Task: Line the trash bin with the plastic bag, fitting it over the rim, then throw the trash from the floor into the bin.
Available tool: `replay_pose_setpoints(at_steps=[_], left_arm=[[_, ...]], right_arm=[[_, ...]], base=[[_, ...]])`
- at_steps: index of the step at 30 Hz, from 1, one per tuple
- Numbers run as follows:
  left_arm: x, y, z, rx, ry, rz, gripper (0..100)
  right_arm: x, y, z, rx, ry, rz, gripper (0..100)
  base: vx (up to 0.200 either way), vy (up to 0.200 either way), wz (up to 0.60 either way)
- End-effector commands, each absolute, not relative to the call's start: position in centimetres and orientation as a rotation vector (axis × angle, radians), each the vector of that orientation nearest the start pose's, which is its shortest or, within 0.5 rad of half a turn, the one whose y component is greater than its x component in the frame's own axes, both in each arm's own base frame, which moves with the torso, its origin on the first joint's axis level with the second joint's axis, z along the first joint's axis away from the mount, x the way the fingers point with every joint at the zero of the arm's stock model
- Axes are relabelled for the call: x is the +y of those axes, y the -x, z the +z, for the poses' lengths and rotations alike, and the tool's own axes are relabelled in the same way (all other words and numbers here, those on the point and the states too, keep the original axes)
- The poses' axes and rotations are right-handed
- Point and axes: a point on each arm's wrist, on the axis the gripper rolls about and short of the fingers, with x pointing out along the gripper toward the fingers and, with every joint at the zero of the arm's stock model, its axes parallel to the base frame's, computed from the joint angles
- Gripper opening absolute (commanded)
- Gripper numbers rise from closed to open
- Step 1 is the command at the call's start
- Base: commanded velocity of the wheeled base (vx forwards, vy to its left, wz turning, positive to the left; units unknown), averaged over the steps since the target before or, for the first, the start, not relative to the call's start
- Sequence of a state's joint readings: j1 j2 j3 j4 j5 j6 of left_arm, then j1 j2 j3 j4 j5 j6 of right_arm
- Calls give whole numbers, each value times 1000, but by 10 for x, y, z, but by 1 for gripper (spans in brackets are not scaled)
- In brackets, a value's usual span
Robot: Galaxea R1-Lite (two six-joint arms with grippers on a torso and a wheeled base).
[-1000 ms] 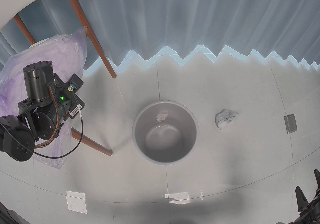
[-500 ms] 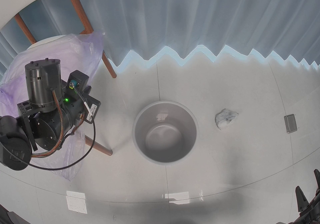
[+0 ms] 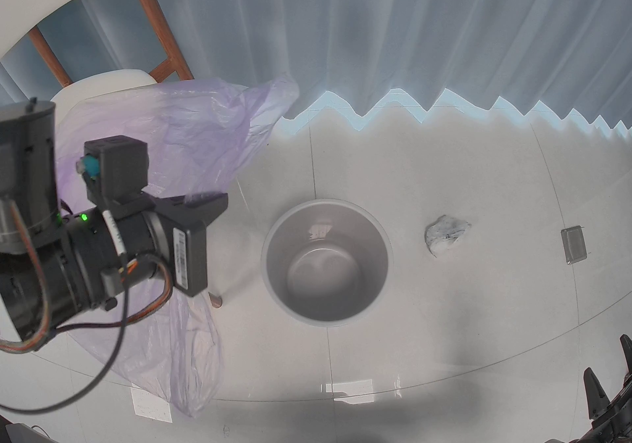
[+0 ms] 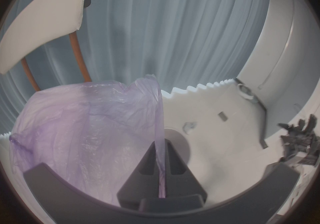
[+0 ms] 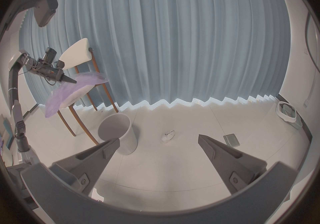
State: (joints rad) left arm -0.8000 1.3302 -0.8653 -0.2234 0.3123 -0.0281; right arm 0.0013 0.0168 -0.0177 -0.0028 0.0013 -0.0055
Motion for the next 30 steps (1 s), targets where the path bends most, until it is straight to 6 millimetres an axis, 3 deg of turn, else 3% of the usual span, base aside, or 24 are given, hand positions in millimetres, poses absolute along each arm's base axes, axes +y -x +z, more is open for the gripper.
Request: replay_pose_setpoints(at_steps=[1,4,12,30], left_arm=[[-140,-120,274,184,-23,-621,0],[-140,-101,276,231,-6,-765,0],[-147,-99,286,279,81,-999,0],[-154,-103,297,359,441,-1173,0]], right_arm=[[0,23,76,-3,6,3,100],[0,23,76,-3,6,3,100],[0,23,76,-3,6,3,100],[0,23,76,-3,6,3,100]], base=[[0,0,0],[0,0,0],[0,0,0],[0,0,0]])
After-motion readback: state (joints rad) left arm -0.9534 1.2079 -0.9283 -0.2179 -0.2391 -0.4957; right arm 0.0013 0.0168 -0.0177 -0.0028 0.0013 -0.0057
